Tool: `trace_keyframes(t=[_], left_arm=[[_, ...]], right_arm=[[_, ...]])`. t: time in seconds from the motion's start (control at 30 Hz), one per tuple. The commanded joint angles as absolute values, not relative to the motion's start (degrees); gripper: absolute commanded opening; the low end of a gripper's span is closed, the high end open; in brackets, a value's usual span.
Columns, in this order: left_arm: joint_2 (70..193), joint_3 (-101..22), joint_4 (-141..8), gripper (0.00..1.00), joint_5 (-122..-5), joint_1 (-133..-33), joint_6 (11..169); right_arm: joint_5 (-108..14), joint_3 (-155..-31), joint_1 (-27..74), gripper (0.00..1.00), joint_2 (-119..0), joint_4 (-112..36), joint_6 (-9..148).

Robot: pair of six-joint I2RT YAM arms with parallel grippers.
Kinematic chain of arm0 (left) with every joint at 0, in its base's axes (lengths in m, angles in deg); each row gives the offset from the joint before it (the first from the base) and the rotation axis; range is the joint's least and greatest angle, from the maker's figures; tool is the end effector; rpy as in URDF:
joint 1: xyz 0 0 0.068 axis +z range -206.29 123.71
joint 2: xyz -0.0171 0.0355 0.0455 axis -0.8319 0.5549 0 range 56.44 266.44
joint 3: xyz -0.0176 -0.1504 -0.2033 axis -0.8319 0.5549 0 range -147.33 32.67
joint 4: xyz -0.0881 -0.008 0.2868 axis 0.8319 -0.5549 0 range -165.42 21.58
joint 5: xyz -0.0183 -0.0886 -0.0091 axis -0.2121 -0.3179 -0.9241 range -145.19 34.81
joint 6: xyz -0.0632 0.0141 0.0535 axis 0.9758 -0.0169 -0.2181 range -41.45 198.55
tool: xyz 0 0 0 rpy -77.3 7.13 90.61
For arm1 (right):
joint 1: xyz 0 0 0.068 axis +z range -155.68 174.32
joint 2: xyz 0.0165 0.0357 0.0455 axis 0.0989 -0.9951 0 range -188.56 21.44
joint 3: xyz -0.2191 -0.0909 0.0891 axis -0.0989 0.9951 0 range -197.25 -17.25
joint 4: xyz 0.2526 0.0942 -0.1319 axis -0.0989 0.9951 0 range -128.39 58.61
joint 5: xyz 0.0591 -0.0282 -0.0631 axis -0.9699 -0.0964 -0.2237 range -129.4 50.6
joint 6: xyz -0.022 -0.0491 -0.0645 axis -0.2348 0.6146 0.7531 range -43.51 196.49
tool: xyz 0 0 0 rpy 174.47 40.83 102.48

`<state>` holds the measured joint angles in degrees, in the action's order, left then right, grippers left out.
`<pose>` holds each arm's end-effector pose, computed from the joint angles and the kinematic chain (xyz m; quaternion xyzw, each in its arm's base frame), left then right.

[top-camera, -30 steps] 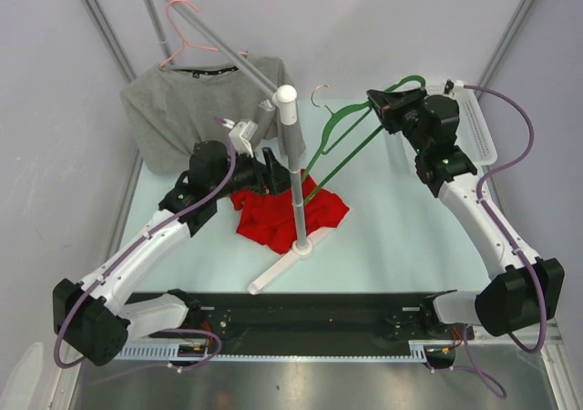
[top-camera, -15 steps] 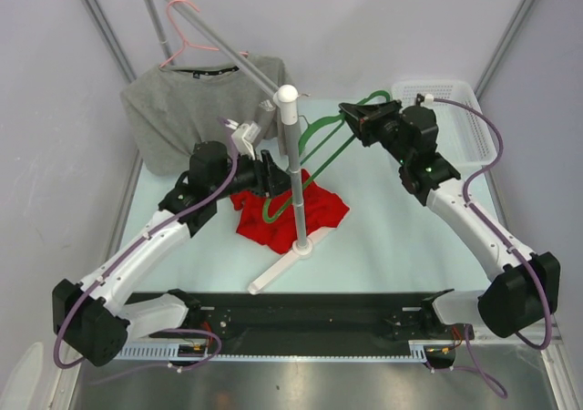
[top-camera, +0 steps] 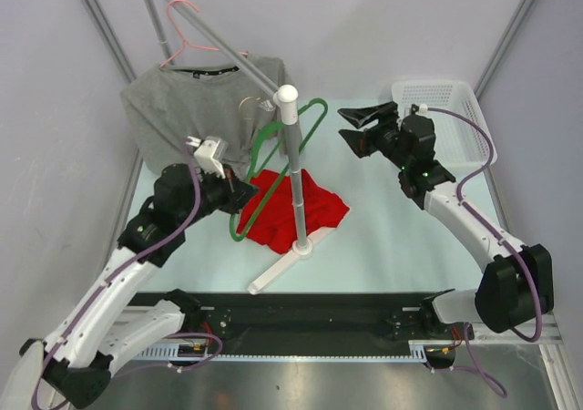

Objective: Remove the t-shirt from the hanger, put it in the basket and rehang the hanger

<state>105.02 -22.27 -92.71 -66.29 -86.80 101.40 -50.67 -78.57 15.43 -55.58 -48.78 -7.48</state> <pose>0.2300 -0.1519 0.3427 0.1104 0.7992 -0.3327 0.4881 0.3700 0.1582 0.3180 0.3271 0.6621 0.5762 0.3502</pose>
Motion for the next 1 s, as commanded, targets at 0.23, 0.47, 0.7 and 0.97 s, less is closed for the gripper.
trace_keyframes(t=[0.23, 0.47, 0.7, 0.97], left_arm=[[87.22, -25.42, -103.85, 0.00, -59.67, -86.70, 96.23], [90.09, -34.36, -103.49, 0.00, -65.91, -86.70, 88.58], [98.44, -43.70, -103.57, 0.00, -72.60, -86.70, 80.31], [103.98, -45.02, -103.40, 0.00, -75.40, -86.70, 78.73]], right_arm=[[-66.10, -72.89, 3.91, 0.72, -48.00, -56.85, -0.51], [-69.46, -71.48, 0.48, 0.73, -43.52, -53.95, 4.33], [-75.52, -70.60, 0.30, 0.73, -39.83, -48.00, 13.02], [-76.75, -69.28, -0.58, 0.74, -36.05, -41.56, 19.80]])
